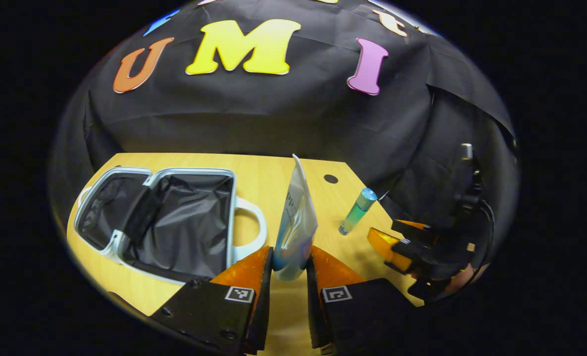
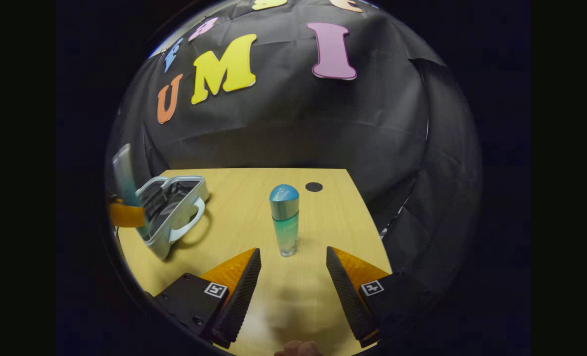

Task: First open the suitcase, pack the skin care products into it, and then close the suitcase.

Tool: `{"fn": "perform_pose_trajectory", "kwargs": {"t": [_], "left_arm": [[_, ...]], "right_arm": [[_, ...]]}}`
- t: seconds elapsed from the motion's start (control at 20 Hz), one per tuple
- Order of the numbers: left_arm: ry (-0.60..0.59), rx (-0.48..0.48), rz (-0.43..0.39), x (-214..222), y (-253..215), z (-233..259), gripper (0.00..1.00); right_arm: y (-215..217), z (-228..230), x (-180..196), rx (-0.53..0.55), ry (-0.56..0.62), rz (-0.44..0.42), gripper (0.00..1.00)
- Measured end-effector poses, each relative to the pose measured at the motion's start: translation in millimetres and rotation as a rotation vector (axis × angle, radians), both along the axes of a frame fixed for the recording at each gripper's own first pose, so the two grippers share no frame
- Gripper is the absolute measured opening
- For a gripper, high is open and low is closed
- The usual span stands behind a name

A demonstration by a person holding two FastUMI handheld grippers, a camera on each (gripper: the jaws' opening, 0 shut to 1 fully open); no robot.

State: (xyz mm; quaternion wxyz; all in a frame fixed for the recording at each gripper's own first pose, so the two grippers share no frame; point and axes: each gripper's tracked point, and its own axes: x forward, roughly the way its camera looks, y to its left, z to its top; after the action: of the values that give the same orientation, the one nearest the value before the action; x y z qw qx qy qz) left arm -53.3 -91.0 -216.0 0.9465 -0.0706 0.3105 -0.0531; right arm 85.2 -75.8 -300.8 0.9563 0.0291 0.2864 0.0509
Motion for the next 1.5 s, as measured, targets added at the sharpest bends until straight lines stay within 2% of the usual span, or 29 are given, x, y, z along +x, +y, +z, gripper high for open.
{"fn": "perform_pose_trajectory", "kwargs": {"t": [0.15,0.35,0.5,0.65,0.7,0.75,0.95,1.05,1.1,1.2,1.3,1.4,1.5], "left_arm": [[0.017,-0.020,0.095,-20.1,36.4,3.4,0.36],[0.046,-0.011,0.200,-42.3,80.8,3.9,0.36],[0.063,-0.022,0.254,-52.1,102.9,4.7,0.36],[0.076,-0.020,0.271,-53.5,125.4,3.6,0.36],[0.077,-0.021,0.274,-52.6,133.0,4.6,0.36],[0.079,-0.025,0.272,-49.2,140.2,5.6,0.36],[0.135,-0.081,0.171,-30.8,155.5,2.5,0.36],[0.179,-0.083,0.117,-14.9,166.7,-3.0,0.36],[0.219,-0.080,0.086,-8.6,171.9,-8.5,0.36],[0.335,-0.086,0.030,3.7,181.1,-26.7,0.36],[0.477,-0.118,-0.007,12.6,187.5,-48.0,0.36],[0.591,-0.143,-0.033,22.7,193.4,-72.0,0.36],[0.714,-0.089,-0.077,31.5,206.7,-100.2,0.36]], "right_arm": [[10.4,-26.7,27.3,0.041,0.049,-0.028,0.78],[8.2,-47.0,50.3,0.033,0.072,-0.061,0.79],[6.7,-52.6,63.0,0.036,0.077,-0.075,0.74],[7.2,-53.6,68.8,0.008,0.074,-0.079,0.48],[6.9,-53.9,68.7,-0.011,0.076,-0.072,0.41],[7.8,-53.2,71.6,-0.016,0.074,-0.068,0.39],[10.4,-40.4,69.0,0.000,0.082,-0.056,0.35],[18.0,-17.6,51.5,0.045,0.078,-0.041,0.31],[22.7,-4.2,43.4,0.076,0.080,-0.028,0.33],[41.7,14.0,14.7,0.176,0.147,0.056,0.31],[61.1,35.7,-20.3,0.321,0.218,0.125,0.33],[66.2,52.9,-48.2,0.389,0.251,0.146,0.31],[65.8,73.9,-72.0,0.416,0.247,0.149,0.33]]}}
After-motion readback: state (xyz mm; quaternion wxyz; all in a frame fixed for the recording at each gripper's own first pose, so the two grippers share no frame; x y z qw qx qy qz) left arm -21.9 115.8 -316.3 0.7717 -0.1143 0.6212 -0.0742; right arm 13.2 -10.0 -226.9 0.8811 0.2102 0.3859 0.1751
